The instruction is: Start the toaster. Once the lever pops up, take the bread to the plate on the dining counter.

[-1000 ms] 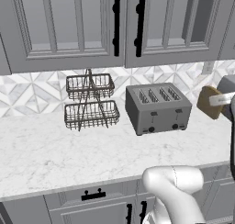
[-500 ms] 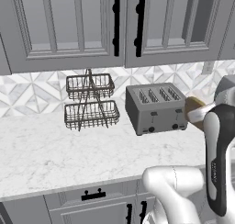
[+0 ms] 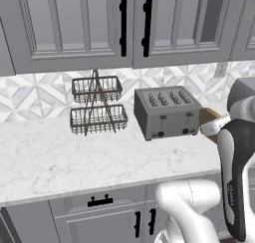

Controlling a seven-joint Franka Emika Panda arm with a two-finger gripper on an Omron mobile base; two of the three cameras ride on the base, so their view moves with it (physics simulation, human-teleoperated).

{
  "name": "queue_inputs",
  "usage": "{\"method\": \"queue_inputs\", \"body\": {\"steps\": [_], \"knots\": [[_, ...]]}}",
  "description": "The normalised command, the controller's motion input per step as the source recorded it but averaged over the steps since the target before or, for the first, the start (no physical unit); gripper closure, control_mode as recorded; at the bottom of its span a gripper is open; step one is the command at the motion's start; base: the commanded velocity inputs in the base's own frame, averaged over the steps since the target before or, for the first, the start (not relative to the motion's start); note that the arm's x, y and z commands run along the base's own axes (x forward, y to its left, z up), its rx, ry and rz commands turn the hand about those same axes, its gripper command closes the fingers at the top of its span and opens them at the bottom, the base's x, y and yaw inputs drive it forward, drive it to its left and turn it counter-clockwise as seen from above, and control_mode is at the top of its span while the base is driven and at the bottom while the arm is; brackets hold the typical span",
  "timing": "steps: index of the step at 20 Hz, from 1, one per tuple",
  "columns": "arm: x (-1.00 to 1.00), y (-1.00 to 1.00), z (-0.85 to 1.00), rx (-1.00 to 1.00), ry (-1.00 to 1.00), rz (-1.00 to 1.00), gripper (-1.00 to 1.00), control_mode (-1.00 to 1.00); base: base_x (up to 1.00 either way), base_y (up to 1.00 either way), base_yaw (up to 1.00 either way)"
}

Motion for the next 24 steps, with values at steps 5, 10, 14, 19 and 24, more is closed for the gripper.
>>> {"method": "queue_inputs", "body": {"steps": [5, 10, 14, 19, 24], "knots": [[0.0, 0.0, 0.0, 0.0, 0.0, 0.0, 1.0, 1.0, -1.0, -0.07, -0.11], [0.0, 0.0, 0.0, 0.0, 0.0, 0.0, 1.0, 1.0, -0.63, -0.02, -0.65], [0.0, 0.0, 0.0, 0.0, 0.0, 0.0, 1.0, 1.0, 0.0, 0.0, -1.0], [0.0, 0.0, 0.0, 0.0, 0.0, 0.0, 1.0, 1.0, 0.0, 0.0, -1.0], [0.0, 0.0, 0.0, 0.0, 0.0, 0.0, 1.0, 1.0, 0.0, 0.0, -0.99]]}}
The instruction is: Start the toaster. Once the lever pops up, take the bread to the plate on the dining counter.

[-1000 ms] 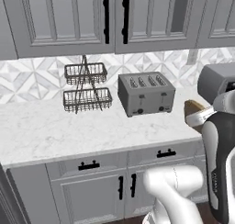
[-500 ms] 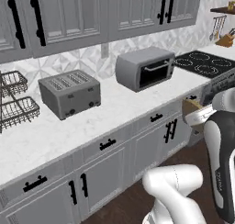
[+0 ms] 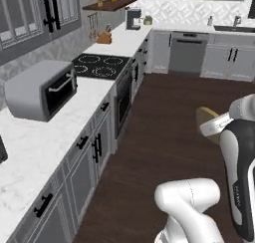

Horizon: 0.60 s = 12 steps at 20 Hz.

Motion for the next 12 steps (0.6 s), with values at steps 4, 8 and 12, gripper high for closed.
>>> {"method": "queue_inputs", "body": {"steps": [4, 8, 12], "knots": [[0.0, 0.0, 0.0, 0.0, 0.0, 0.0, 1.0, 1.0, 0.02, 0.05, -0.96], [0.0, 0.0, 0.0, 0.0, 0.0, 0.0, 1.0, 1.0, 0.19, 0.13, -0.87], [0.0, 0.0, 0.0, 0.0, 0.0, 0.0, 1.0, 1.0, 0.62, 0.39, -0.65]]}}
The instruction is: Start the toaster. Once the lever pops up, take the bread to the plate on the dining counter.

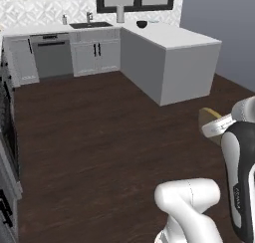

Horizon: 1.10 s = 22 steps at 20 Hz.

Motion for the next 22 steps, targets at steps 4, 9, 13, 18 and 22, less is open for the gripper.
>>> {"method": "queue_inputs", "body": {"steps": [4, 9, 13, 18, 22], "knots": [[0.0, 0.0, 0.0, 0.0, 0.0, 0.0, 1.0, 1.0, 0.85, 0.23, -0.26], [0.0, 0.0, 0.0, 0.0, 0.0, 0.0, 1.0, 1.0, 1.0, 0.12, -0.17], [0.0, 0.0, 0.0, 0.0, 0.0, 0.0, 1.0, 1.0, 1.0, 0.04, -0.13], [0.0, 0.0, 0.0, 0.0, 0.0, 0.0, 1.0, 1.0, 1.0, 0.04, -0.1], [0.0, 0.0, 0.0, 0.0, 0.0, 0.0, 1.0, 1.0, 1.0, 0.0, -0.07]]}}
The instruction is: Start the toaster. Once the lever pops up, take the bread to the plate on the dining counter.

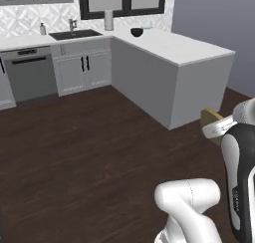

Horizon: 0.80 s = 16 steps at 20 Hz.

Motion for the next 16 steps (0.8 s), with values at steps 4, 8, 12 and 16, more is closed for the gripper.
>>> {"method": "queue_inputs", "body": {"steps": [4, 8, 12, 16], "knots": [[0.0, 0.0, 0.0, 0.0, 0.0, 0.0, 1.0, 1.0, 1.0, 0.01, -0.05], [0.0, 0.0, 0.0, 0.0, 0.0, 0.0, 1.0, 1.0, 1.0, 0.0, -0.01], [0.0, 0.0, 0.0, 0.0, 0.0, 0.0, 1.0, 1.0, 0.9, -0.34, 0.01], [0.0, 0.0, 0.0, 0.0, 0.0, 0.0, 1.0, 1.0, 0.74, -0.96, 0.01]]}}
